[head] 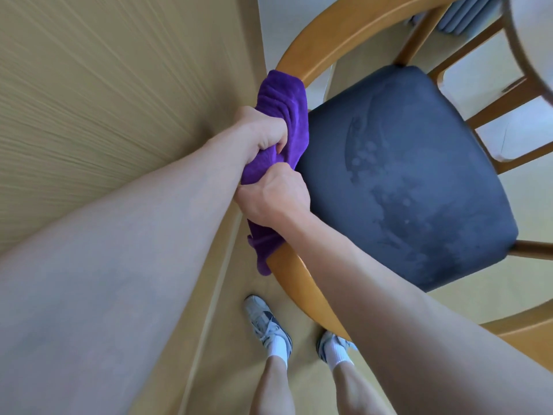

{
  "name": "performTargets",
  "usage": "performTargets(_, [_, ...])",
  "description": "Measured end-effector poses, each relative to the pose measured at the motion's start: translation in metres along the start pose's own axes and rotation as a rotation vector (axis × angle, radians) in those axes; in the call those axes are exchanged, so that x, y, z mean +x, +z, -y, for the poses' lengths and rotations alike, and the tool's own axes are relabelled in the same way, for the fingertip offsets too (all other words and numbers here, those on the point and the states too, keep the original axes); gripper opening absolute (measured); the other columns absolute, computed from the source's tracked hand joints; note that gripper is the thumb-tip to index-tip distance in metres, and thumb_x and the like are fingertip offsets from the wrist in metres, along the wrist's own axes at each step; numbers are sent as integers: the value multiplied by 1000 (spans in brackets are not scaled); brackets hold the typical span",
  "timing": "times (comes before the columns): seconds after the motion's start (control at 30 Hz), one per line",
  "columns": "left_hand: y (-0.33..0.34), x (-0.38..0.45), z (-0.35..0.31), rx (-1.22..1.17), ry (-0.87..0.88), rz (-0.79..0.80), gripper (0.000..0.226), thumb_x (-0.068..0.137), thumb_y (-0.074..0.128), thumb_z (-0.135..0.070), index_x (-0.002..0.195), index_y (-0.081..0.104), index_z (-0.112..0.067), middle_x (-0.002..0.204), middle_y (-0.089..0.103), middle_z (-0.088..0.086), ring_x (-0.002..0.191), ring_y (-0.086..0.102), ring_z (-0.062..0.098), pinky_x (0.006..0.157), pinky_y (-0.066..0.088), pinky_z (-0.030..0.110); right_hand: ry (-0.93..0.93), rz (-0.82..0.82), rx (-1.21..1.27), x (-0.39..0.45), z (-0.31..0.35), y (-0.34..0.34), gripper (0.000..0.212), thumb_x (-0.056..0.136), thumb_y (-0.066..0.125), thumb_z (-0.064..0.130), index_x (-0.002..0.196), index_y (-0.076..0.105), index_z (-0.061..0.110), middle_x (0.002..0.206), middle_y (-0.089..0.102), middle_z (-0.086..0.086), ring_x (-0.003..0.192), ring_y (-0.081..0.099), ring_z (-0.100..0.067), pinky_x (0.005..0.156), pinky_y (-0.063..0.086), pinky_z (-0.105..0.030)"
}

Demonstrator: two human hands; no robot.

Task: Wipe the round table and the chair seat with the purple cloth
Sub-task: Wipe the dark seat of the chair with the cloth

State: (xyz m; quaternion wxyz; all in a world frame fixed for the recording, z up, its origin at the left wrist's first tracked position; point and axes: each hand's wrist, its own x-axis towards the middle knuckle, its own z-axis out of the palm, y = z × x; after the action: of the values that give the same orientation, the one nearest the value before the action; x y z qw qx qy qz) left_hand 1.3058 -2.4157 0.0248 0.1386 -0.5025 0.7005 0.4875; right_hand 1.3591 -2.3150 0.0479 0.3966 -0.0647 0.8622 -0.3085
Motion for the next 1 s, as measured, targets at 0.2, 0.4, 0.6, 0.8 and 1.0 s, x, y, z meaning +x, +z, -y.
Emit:
performTargets(0.2, [2, 11, -4, -1, 37, 19, 27, 64, 66, 2, 89, 64, -9, 86, 65, 3, 73, 64, 21, 56, 49, 23, 20, 81, 53, 18, 1, -3, 23, 74, 70, 32, 86, 64, 14, 83, 70, -1, 72, 68, -20, 55, 55, -30])
performTargets(0.4, [-7, 6, 6, -116, 14, 148, 20, 69, 72, -7, 89, 70, -8, 85, 71, 6, 68, 70, 23, 61, 58, 27, -3, 185, 125, 16, 3, -14, 37, 76, 76, 35, 100, 66, 8, 94, 73, -8, 86, 72, -25, 81, 62, -41])
performTargets(0.6, [-10, -30, 33, -304, -41, 162, 37, 78, 73, -16, 114, 70, -6, 101, 76, 13, 84, 73, 30, 77, 61, 38, -116, 71, -38, -44, -19, -15, 33, 80, 68, 41, 91, 51, 16, 80, 67, -2, 66, 67, -22, 52, 49, -31])
performTargets(0.8, [9, -111, 77, -608, -180, 84, 49, 77, 80, -32, 121, 69, -16, 106, 78, 10, 94, 76, 33, 85, 62, 51, -317, -41, -164, -111, -90, -14, 36, 80, 68, 38, 103, 43, 25, 88, 59, 7, 74, 59, -19, 62, 52, -42])
performTargets(1.0, [45, -170, 98, -792, -196, -65, 51, 82, 78, -30, 130, 62, -20, 117, 74, 16, 102, 73, 40, 85, 60, 60, -487, -9, -236, -130, -156, -27, 39, 82, 64, 31, 116, 48, 24, 96, 61, 6, 85, 57, -20, 68, 50, -40])
